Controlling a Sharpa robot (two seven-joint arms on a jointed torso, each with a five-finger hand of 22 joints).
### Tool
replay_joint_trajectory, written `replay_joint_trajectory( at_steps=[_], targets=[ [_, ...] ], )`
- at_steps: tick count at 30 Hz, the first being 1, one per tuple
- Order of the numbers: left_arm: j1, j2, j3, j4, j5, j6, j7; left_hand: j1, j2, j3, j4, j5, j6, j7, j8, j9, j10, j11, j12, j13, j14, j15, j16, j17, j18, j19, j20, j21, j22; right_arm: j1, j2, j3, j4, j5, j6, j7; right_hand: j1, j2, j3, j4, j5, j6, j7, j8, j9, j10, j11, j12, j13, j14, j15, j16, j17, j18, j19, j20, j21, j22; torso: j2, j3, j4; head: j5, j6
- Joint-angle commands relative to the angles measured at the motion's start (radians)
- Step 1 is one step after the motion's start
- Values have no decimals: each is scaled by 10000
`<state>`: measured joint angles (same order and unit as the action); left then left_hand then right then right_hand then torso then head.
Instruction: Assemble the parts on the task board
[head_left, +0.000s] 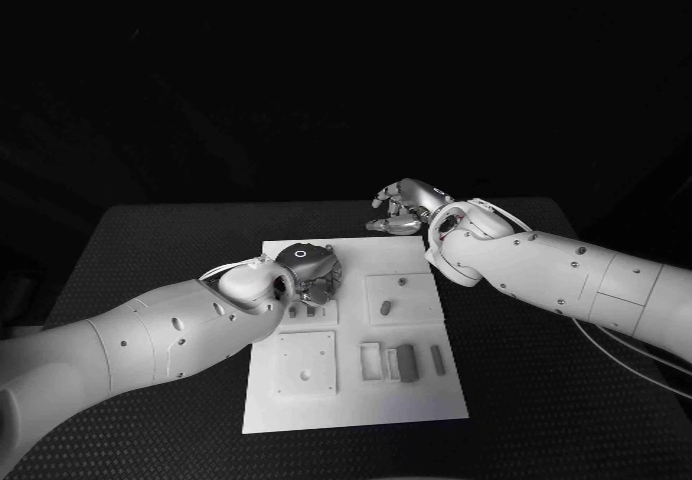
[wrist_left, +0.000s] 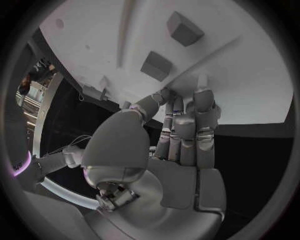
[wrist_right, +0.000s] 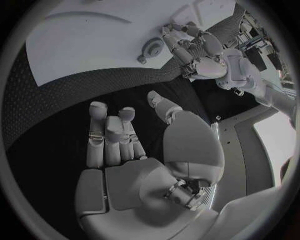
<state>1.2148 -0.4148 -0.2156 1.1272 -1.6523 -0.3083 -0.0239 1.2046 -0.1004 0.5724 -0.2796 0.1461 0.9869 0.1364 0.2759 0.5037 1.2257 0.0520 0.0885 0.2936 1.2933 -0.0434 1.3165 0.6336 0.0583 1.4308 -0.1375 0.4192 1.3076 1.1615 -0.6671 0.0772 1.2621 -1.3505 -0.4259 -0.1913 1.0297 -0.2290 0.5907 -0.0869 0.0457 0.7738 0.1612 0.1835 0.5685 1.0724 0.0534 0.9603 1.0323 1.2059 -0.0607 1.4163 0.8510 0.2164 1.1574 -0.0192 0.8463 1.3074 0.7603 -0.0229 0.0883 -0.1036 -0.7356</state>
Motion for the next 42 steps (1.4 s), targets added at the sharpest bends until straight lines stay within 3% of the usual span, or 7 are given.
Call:
replay_joint_trajectory(
  at_steps=[1, 11, 19, 30, 38, 42],
  targets=[
    [-36, 25, -16, -3, -103, 262, -51, 5, 118, 94, -4, 25, 84, -19, 67, -16, 186, 103, 16, 17, -1, -76, 66, -22, 987, -53, -44, 43, 226, -3, 8, 5, 12, -29, 89, 81, 76, 6, 2, 59, 22, 7, 74, -3, 17, -44, 0, 41, -9, -46, 36, -38, -11, 454, 6, -59, -67, 140, 0, -4, 0, -9, -8],
    [-54, -7, -14, 25, -128, -45, -64, 48, 271, 287, 56, -34, 224, -61, 131, -35, 360, 59, 14, 61, 3, -116, 67, -70, 924, -74, -76, 74, 223, -3, 14, 5, 4, -29, 87, 83, 79, 8, -1, 60, 22, 9, 74, -1, 19, -44, -1, 44, -11, -46, 36, -38, -12, 454, 6, -59, -67, 140, -4, -8, 3, 3, -7],
    [-61, -288, 17, 235, 323, -799, 317, 24, 309, 334, 90, -61, 259, -71, 147, -45, 419, 39, 9, 79, 8, -137, 76, -83, 910, -69, -102, 89, 222, -3, 13, 5, -9, -29, 79, 91, 79, 9, -4, 62, 22, 13, 73, 1, 20, -45, -1, 47, -14, -46, 35, -37, -12, 454, 6, -59, -68, 140, -6, -12, 8, 11, 22],
    [-59, -610, 456, 514, 915, -1124, 441, 54, 309, 390, 69, -36, 263, -75, 147, -58, 432, 29, -15, 85, 7, -148, 85, -92, 912, -75, -136, 94, 218, -3, -15, 5, -9, -29, 73, 95, 81, 11, -7, 63, 22, 16, 72, 3, 22, -46, -2, 51, -16, -47, 34, -37, -13, 454, 5, -59, -69, 141, -7, -5, 10, 22, 52],
    [-52, -998, 774, 845, 1106, -895, 345, 51, 306, 397, 70, -32, 265, -74, 148, -60, 438, 28, -18, 88, 6, -149, 86, -95, 911, -77, -141, 95, 217, -3, -45, 5, 12, -29, 81, 95, 81, 10, -10, 65, 22, 18, 72, 4, 23, -47, -3, 53, -18, -47, 34, -37, -14, 454, 5, -58, -70, 141, -10, -5, 17, 45, 115],
    [-7, -1272, 787, 957, 1128, -532, 154, 50, 302, 410, 68, -19, 273, -77, 152, -63, 444, 26, -26, 90, 2, -151, 85, -100, 908, -84, -147, 94, 216, -3, -70, 5, 16, -28, 82, 88, 81, 9, -12, 65, 22, 18, 71, 5, 23, -47, -3, 54, -20, -47, 33, -37, -15, 454, 4, -58, -71, 141, -14, 5, 16, 40, 111]
  ],
)
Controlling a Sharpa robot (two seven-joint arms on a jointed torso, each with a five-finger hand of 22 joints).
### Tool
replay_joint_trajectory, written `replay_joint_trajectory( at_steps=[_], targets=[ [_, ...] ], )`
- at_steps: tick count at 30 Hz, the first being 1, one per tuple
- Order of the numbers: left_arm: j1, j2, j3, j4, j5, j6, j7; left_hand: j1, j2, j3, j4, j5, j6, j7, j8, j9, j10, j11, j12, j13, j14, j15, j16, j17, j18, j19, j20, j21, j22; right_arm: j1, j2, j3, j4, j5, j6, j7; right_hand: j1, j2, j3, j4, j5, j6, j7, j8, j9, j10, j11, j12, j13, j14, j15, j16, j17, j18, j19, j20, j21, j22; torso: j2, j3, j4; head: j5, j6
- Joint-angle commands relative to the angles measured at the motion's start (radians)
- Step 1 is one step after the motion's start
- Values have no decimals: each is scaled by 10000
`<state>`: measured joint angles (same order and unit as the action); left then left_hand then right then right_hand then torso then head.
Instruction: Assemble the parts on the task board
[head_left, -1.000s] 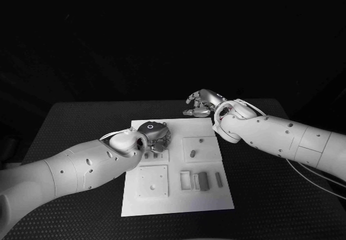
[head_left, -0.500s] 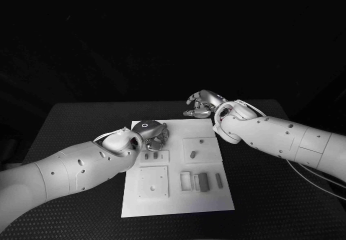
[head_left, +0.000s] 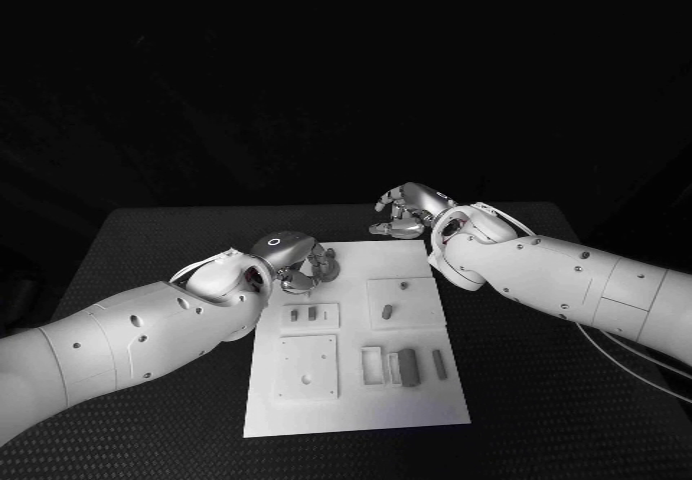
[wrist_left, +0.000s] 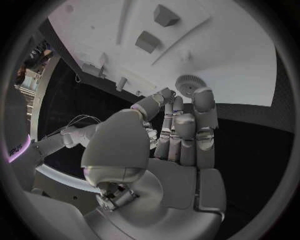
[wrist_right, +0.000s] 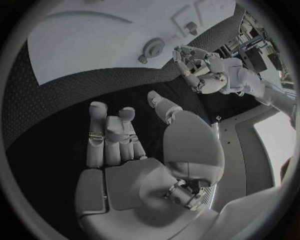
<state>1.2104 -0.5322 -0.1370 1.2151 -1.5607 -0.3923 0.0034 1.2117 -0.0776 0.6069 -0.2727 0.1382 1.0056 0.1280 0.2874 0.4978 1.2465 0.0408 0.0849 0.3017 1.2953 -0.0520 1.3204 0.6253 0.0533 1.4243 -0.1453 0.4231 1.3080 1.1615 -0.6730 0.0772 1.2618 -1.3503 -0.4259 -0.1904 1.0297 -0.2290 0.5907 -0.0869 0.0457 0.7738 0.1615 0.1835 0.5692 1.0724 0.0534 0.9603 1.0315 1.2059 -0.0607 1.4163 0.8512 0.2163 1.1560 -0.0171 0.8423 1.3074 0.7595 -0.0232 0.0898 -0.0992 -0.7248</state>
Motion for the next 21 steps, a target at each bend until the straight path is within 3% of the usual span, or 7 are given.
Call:
replay_joint_trajectory(
  at_steps=[1, 11, 21],
  targets=[
    [38, -165, -1, 118, 212, 352, -145, -21, 73, 69, -2, 64, 87, 7, 37, -6, 236, 138, 8, 11, -18, -65, 45, -18, 957, -21, -71, 55, 212, -3, -11, 5, 22, -30, 82, 79, 82, 9, -12, 66, 22, 19, 69, 5, 16, -47, -3, 55, -12, -47, 33, -37, -17, 455, 18, -79, -32, 141, -5, 10, -2, 1, 4],
    [34, -563, -17, 252, 137, 375, -208, -83, 0, 43, -3, 71, 80, 11, 34, -20, 238, 142, -22, 16, -27, -62, 42, -33, 939, -38, -79, 59, 214, -3, -29, 5, 13, -30, 75, 81, 83, 8, -15, 67, 22, 19, 69, 5, 17, -49, -3, 57, -15, -48, 33, -38, -18, 455, 18, -79, -33, 141, -7, -13, 16, -15, -34],
    [21, -657, -65, 301, 25, 474, -213, -73, -8, 51, -14, 86, 80, 8, 34, -25, 241, 140, -33, 20, -25, -64, 45, -38, 938, -40, -86, 63, 214, -3, -49, 5, 13, -30, 77, 86, 86, 11, -16, 68, 22, 18, 68, 4, 18, -50, -4, 60, -18, -48, 33, -37, -19, 455, 18, -80, -34, 142, 4, -20, -5, -19, -46]
  ],
)
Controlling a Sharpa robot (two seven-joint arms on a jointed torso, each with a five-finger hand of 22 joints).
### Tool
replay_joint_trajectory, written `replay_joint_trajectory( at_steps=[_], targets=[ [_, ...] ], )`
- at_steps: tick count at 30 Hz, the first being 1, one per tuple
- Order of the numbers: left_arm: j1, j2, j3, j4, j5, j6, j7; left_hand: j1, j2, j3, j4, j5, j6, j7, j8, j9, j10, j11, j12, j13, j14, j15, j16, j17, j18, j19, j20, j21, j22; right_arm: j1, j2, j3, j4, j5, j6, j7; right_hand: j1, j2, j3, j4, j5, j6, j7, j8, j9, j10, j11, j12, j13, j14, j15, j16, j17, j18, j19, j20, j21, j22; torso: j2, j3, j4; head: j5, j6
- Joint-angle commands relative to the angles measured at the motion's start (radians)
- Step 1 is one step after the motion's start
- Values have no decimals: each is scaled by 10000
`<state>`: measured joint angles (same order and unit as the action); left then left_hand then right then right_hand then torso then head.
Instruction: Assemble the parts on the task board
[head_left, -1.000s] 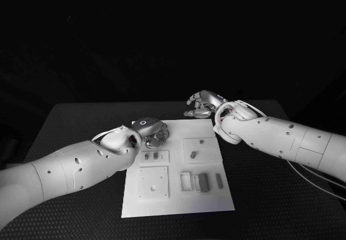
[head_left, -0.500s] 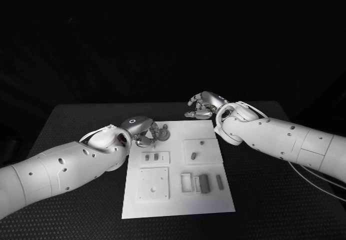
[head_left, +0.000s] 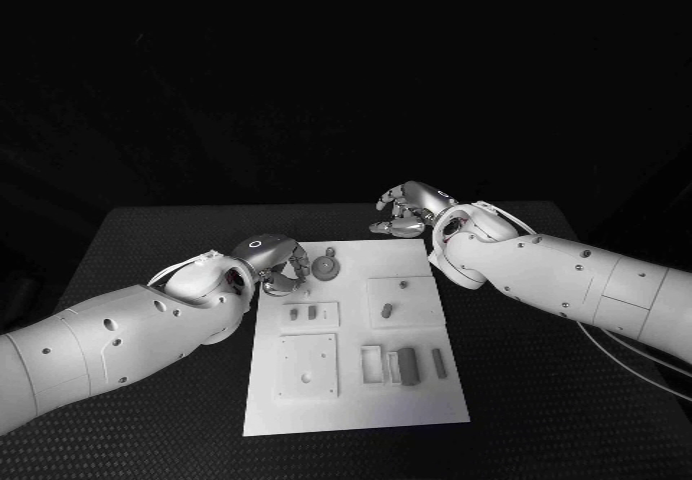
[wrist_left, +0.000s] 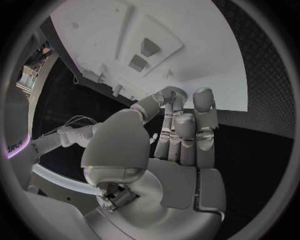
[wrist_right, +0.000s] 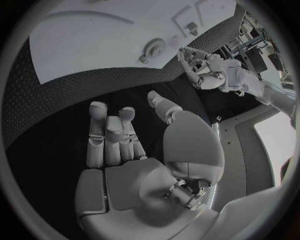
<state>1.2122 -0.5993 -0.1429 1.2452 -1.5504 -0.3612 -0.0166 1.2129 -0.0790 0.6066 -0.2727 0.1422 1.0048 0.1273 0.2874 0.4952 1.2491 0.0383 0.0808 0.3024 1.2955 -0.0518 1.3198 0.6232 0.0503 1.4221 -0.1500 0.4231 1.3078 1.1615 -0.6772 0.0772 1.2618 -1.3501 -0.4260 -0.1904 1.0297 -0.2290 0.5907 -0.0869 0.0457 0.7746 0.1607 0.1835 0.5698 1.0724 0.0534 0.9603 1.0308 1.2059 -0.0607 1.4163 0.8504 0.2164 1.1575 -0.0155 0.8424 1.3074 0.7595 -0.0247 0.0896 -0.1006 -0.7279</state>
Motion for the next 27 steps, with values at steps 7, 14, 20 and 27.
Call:
replay_joint_trajectory(
  at_steps=[7, 14, 20, 27],
  targets=[
    [-41, 106, -60, -67, -82, 207, 3, -84, 3, 56, -16, 49, 92, 14, 38, 0, 222, 163, 7, 16, -28, -67, 52, -19, 966, -20, -41, 65, 217, -3, -1, 5, 16, -31, 79, 81, 88, 11, -18, 68, 22, 9, 76, 4, 12, -50, -4, 62, -12, -48, 33, -37, -11, 454, 4, -96, -34, 142, 6, -2, -6, 10, -27],
    [-143, 251, -104, -176, -114, 419, -5, -75, 1, 62, -24, 54, 102, 9, 44, -2, 239, 159, 8, 22, -28, -71, 53, -24, 964, -23, -44, 66, 217, -3, 7, 5, 5, -31, 88, 83, 89, 12, -19, 69, 22, 9, 76, 4, 12, -51, -4, 63, -14, -48, 33, -37, -12, 454, 4, -96, -35, 142, 10, 10, -16, 23, -38],
    [-193, 303, -127, -200, -112, 456, -16, -74, -7, 61, -31, 53, 103, 9, 45, -3, 240, 158, 4, 24, -30, -72, 52, -26, 962, -26, -46, 67, 217, -3, -1, 5, 9, -31, 88, 82, 90, 14, -20, 70, 22, 8, 76, 4, 13, -52, -4, 64, -15, -48, 32, -37, -12, 454, 4, -96, -36, 142, 8, 13, -12, 28, -52],
    [-194, 293, -138, -187, -147, 465, -43, -66, -7, 65, -40, 56, 108, 6, 48, -5, 250, 155, 2, 29, -32, -74, 50, -30, 959, -31, -48, 68, 217, -3, 0, 5, 4, -31, 88, 79, 91, 14, -22, 70, 22, 8, 76, 4, 13, -52, -4, 66, -17, -48, 32, -37, -13, 454, 4, -96, -36, 142, 9, 20, -15, 40, -54]
  ],
)
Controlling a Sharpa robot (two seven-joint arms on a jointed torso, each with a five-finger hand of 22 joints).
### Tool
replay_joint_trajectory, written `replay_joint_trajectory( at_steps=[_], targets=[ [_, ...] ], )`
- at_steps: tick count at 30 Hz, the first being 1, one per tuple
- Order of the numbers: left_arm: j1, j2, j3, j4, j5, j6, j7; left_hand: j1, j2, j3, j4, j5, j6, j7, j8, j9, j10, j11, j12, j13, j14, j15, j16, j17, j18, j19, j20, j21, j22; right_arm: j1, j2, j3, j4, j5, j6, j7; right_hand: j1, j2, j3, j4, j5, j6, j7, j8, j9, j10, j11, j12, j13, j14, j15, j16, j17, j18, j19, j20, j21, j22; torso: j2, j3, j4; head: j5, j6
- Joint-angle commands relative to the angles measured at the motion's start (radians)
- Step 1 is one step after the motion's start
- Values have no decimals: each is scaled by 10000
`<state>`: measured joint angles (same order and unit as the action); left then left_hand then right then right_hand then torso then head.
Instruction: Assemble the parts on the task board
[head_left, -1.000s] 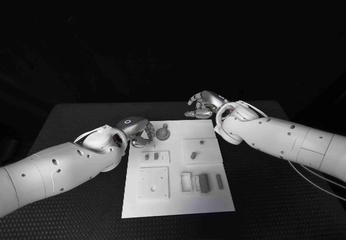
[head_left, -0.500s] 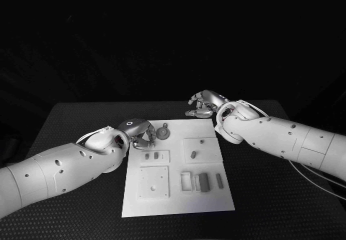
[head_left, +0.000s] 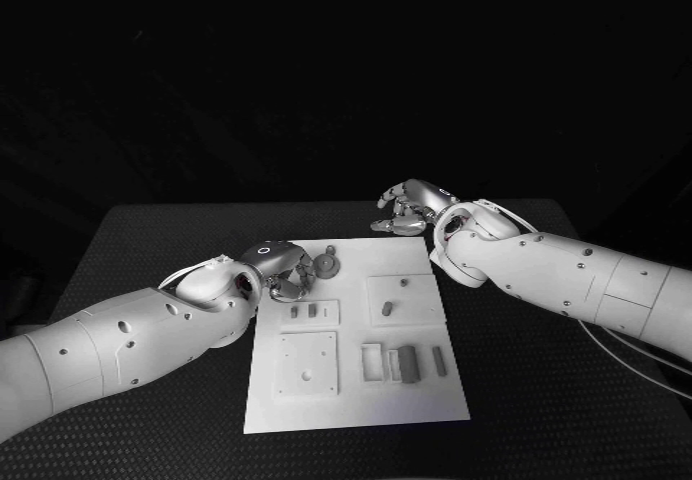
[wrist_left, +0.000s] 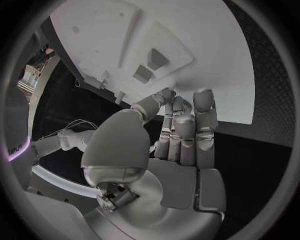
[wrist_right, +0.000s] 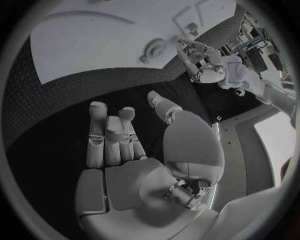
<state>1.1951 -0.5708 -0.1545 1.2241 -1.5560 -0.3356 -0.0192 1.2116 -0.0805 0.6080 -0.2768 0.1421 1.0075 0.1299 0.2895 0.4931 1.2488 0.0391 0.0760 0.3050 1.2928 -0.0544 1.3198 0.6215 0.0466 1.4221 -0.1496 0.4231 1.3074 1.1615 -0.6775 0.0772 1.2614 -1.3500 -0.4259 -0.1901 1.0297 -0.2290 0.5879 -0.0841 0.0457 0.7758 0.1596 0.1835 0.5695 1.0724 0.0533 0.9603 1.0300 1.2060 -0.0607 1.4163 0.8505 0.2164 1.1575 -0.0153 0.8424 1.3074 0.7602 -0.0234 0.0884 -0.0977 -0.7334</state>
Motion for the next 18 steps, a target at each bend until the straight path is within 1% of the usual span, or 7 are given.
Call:
replay_joint_trajectory(
  at_steps=[1, 4, 8, 10, 12, 15, 18],
  targets=[
    [-23, -2, -22, 32, -101, 213, -20, -50, 8, 53, -3, 58, 86, -22, 30, 17, 261, 146, 52, 6, -6, -49, 50, -15, 995, -32, -53, 68, 220, -3, 2, 5, 8, -33, 86, 77, 91, 14, 6, 43, 22, -4, 87, 4, 16, -52, -4, 67, -10, -48, 32, -37, -14, 454, 3, -97, -36, 142, 2, 7, -3, 11, 1],
    [-23, -45, -22, 67, -159, 209, -22, -46, 11, 56, -6, 62, 95, -26, 36, 17, 275, 142, 54, 11, -7, -52, 49, -19, 992, -34, -54, 69, 220, -3, -7, 5, 2, -33, 86, 77, 92, 14, 5, 43, 22, -4, 87, 4, 16, -52, -4, 67, -11, -48, 32, -37, -15, 454, 3, -97, -37, 142, 4, 6, -10, 2, -3],
    [-23, -84, -22, 92, -165, 218, -31, -40, 15, 60, -10, 67, 100, -28, 39, 16, 282, 140, 54, 15, -7, -55, 49, -21, 990, -36, -56, 70, 219, -4, -12, 5, -2, -33, 86, 77, 93, 15, 5, 43, 22, -4, 87, 4, 16, -53, -4, 68, -12, -49, 32, -36, -15, 454, 3, -97, -37, 142, 0, -4, 1, -13, -16],
    [-23, -93, -22, 123, -174, 235, -45, -37, 15, 62, -13, 70, 102, -29, 40, 16, 285, 139, 53, 17, -7, -56, 49, -22, 989, -37, -57, 70, 219, -4, -28, 5, -2, -33, 92, 75, 93, 14, 4, 43, 22, -4, 87, 3, 16, -53, -4, 69, -12, -49, 32, -36, -15, 454, 3, -97, -37, 142, -2, -4, 2, -16, -21],
    [-23, -97, -23, 156, -374, 196, -91, -35, 17, 64, -14, 74, 104, -30, 42, 15, 289, 138, 53, 19, -7, -57, 49, -24, 988, -38, -58, 71, 219, -3, -50, 5, -9, -33, 90, 70, 93, 14, 3, 43, 22, -4, 87, 3, 16, -53, -4, 70, -13, -49, 32, -36, -15, 454, 3, -97, -37, 142, 0, -5, 3, -15, -28],
    [-23, -112, -25, 216, -397, 207, -88, -37, 12, 63, -15, 75, 106, -30, 43, 15, 292, 137, 52, 21, -7, -58, 50, -25, 986, -39, -58, 72, 219, -3, -60, 5, -4, -33, 93, 71, 94, 14, 2, 44, 22, -5, 87, 3, 16, -54, -4, 70, -14, -49, 32, -36, -16, 454, 3, -97, -38, 142, -2, -12, 14, -30, -44],
    [-23, -129, -27, 244, -398, 216, -98, -36, 12, 64, -15, 78, 109, -31, 45, 14, 296, 136, 52, 23, -7, -58, 50, -26, 985, -40, -59, 72, 219, -3, -64, 5, -5, -33, 99, 71, 94, 14, 2, 44, 22, -5, 87, 3, 17, -54, -4, 71, -15, -49, 32, -36, -16, 454, 3, -97, -38, 142, -1, -7, 14, -14, -49]
  ],
)
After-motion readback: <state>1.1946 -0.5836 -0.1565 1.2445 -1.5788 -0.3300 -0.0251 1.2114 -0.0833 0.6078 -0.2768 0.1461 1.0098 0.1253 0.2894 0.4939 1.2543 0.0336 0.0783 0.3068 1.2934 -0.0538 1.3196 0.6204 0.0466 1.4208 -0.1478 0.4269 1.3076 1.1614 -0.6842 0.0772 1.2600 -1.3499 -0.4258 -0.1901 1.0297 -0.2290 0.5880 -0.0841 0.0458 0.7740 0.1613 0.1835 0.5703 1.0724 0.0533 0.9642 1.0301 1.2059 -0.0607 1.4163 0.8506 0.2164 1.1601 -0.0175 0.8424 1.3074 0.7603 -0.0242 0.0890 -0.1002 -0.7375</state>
